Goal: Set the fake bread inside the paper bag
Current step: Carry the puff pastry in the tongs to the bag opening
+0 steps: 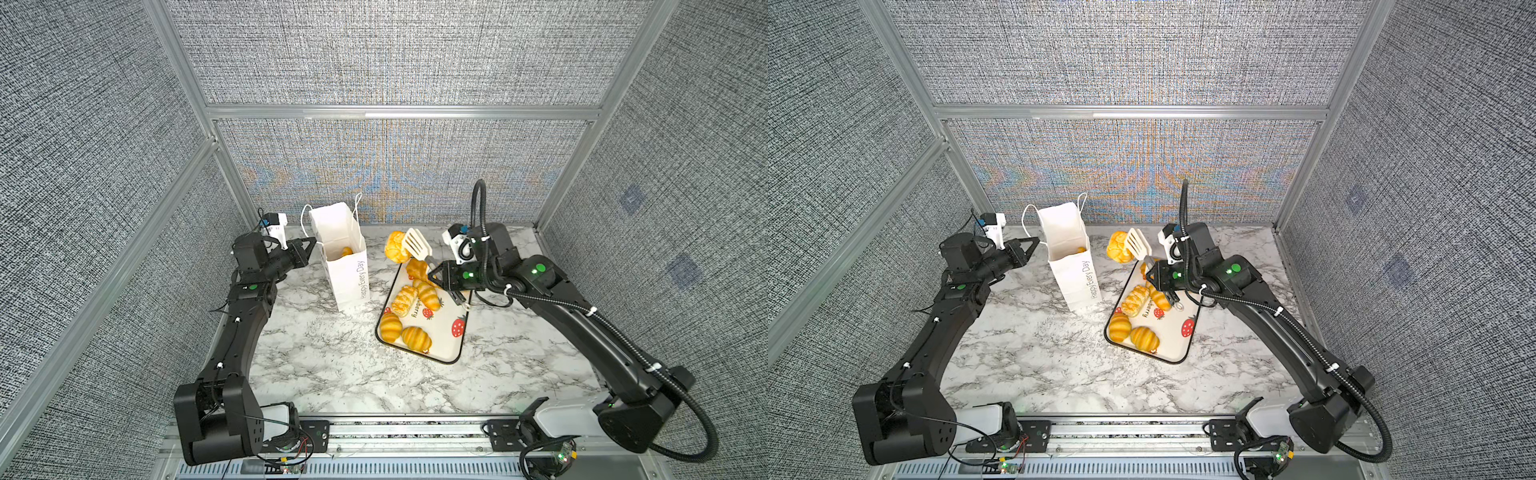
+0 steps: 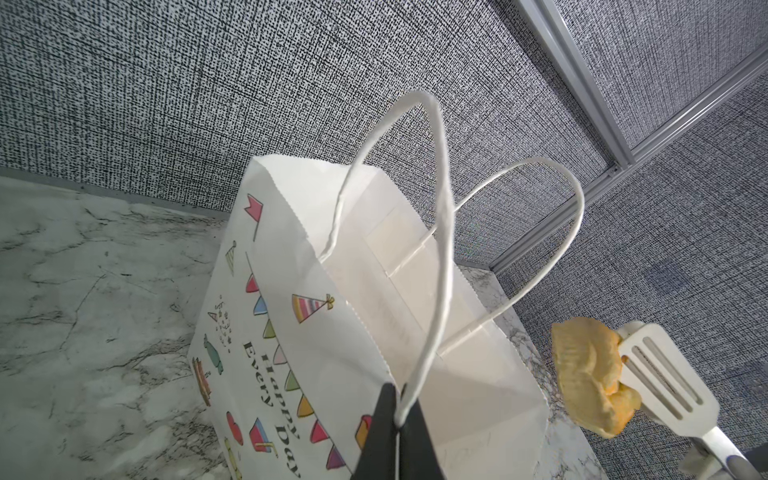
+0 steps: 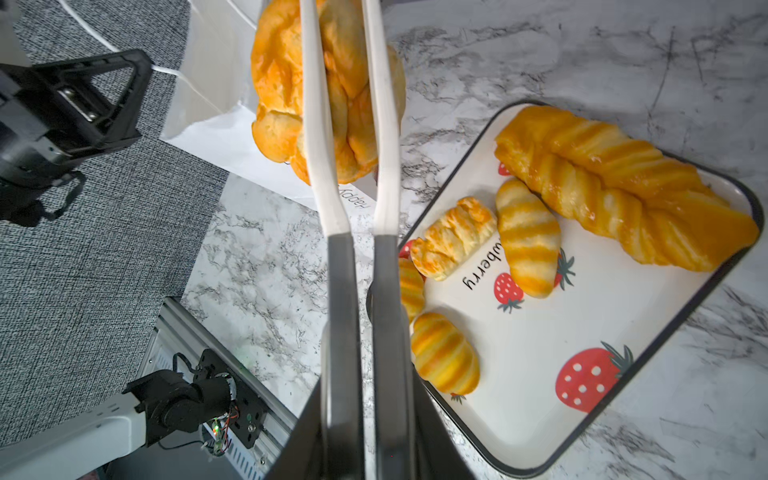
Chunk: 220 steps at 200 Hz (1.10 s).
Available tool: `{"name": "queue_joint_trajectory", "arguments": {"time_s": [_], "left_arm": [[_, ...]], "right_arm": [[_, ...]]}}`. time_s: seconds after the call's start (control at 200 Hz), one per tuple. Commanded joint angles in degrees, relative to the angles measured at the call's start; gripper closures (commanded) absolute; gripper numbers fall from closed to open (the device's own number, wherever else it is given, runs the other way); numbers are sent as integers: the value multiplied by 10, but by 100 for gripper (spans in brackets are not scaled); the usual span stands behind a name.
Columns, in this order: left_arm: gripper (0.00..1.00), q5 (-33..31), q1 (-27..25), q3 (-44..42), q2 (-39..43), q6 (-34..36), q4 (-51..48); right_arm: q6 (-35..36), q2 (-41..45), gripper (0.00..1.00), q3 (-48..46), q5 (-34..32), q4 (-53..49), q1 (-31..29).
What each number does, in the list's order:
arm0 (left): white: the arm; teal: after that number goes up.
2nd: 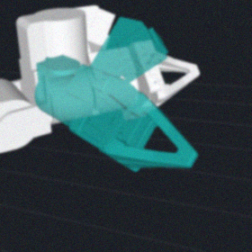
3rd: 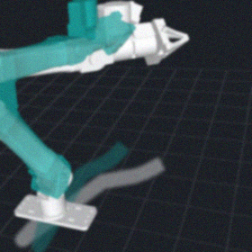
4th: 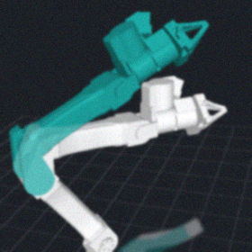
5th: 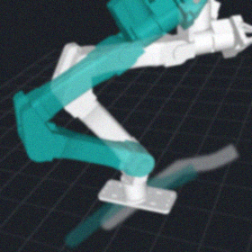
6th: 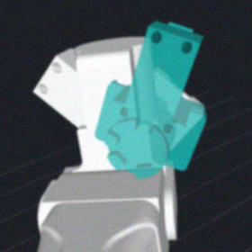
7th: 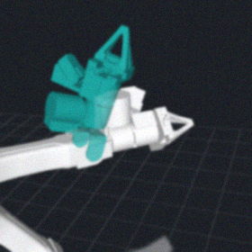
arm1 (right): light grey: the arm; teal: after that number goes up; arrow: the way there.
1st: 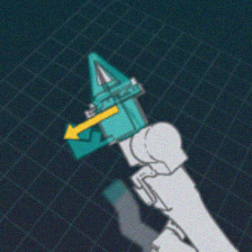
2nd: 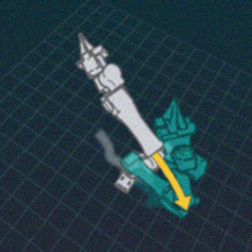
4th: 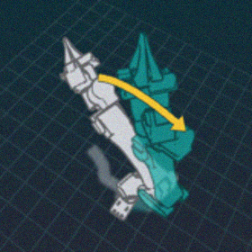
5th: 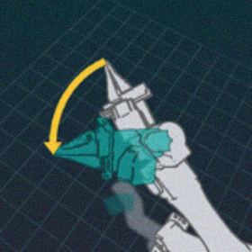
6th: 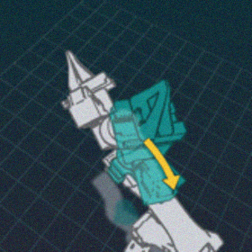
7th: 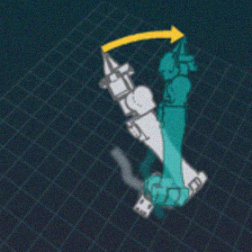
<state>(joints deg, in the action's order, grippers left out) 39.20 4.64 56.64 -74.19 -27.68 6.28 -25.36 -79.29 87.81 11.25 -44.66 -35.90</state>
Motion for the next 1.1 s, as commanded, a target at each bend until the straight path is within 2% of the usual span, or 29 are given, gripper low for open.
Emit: {"name": "queue_joint_trajectory", "arguments": {"time_s": [0.0, 0.4, 0.68, 1.096], "left_arm": [[100, 11, 0, -2, 1, -4, 18], [100, 13, 1, -2, 2, -4, 19], [100, 11, 1, -2, 3, -4, 18], [100, 11, 0, -2, 4, -3, 18]], "right_arm": [[19, -17, 74, 32, -12, 17, -15], [38, -101, 74, 157, -8, 33, -68], [40, -174, 74, 230, 12, 39, -80], [50, -243, 72, 257, 6, 30, -78]]}}
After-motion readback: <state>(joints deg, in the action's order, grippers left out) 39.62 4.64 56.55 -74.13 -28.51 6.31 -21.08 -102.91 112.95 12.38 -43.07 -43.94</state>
